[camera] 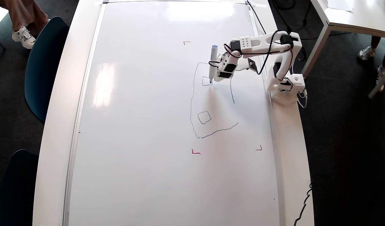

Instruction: Draw on a whiteboard a robot head using a pen attached to the gripper

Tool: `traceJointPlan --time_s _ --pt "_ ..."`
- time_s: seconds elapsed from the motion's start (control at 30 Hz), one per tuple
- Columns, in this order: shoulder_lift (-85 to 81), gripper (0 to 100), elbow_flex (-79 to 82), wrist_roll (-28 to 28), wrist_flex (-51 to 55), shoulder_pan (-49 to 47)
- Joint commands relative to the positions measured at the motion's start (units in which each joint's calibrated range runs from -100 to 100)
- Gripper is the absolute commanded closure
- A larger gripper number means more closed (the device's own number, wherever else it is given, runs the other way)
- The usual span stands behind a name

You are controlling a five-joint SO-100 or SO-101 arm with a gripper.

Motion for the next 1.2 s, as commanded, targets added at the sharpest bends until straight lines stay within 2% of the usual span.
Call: traceJointPlan --time_s 0.0,0.13,0.47,1.17 --pt "-2.24 99 -9.60 -0.21 7.62 0.40" --pt "-1.73 99 -13.69 -1.54 12.92 -2.18" --pt "4.68 99 -15.87 -10.10 10.14 -12.72" --pt "11.25 99 -17.23 -11.06 6.40 -14.79"
